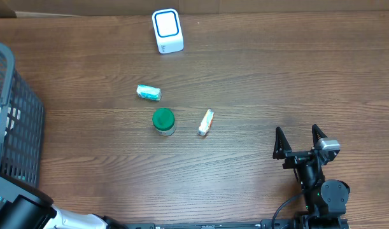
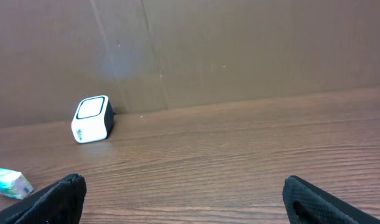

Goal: Scan the item barcode
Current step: 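Reach the left gripper into the basket toward the green wipes pack, then grasp the green wipes pack in the basket with the left gripper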

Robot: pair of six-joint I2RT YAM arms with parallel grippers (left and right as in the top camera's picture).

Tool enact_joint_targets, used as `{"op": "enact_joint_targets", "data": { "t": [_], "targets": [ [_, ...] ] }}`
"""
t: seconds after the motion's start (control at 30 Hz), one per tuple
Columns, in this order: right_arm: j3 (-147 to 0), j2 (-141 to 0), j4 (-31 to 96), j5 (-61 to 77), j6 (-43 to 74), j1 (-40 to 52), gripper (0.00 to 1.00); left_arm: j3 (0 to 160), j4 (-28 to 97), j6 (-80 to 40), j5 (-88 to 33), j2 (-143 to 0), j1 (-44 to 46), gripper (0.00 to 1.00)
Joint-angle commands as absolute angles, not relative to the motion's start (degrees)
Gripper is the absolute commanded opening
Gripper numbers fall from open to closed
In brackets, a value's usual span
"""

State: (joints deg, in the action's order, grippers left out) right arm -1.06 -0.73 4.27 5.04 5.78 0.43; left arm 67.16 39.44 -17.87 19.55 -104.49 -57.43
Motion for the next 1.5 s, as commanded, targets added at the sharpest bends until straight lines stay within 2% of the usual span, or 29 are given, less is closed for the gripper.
{"op": "enact_joint_targets", "data": {
  "t": [0.0, 0.03, 0.07, 0.37, 0.6, 0.7, 1.17, 1.33, 1.47],
  "targets": [
    [-0.4, -0.2, 4.0, 4.5, 5.7, 0.6, 1.00, 64.2, 38.2, -18.0, 19.5, -104.9, -57.5, 0.18],
    [-0.4, -0.2, 4.0, 4.6, 5.7, 0.6, 1.00, 64.2, 38.2, -18.0, 19.5, -104.9, -57.5, 0.07],
    [-0.4, -0.2, 4.0, 4.6, 5.7, 0.6, 1.00, 64.2, 38.0, -18.0, 19.5, -104.9, -57.5, 0.04],
    [-0.4, -0.2, 4.0, 4.5, 5.7, 0.6, 1.00, 67.7, 41.6, -18.0, 17.7, -104.9, -56.9, 0.05],
    [-0.4, -0.2, 4.0, 4.6, 5.7, 0.6, 1.00, 83.8, 53.0, -18.0, 13.1, -104.9, -55.6, 0.04],
    [-0.4, -0.2, 4.0, 4.6, 5.7, 0.6, 1.00, 93.0, 58.1, -18.0, 7.9, -104.9, -55.3, 0.04],
    [-0.4, -0.2, 4.0, 4.6, 5.7, 0.6, 1.00, 129.4, 74.8, -20.2, -34.5, -104.4, -54.6, 0.04],
    [-0.4, -0.2, 4.0, 4.5, 5.7, 0.6, 1.00, 135.6, 78.6, -19.2, -37.1, -102.2, -49.9, 0.04],
    [-0.4, -0.2, 4.0, 4.5, 5.7, 0.6, 1.00, 136.8, 77.5, -18.4, -33.5, -99.0, -44.4, 0.04]
  ]
}}
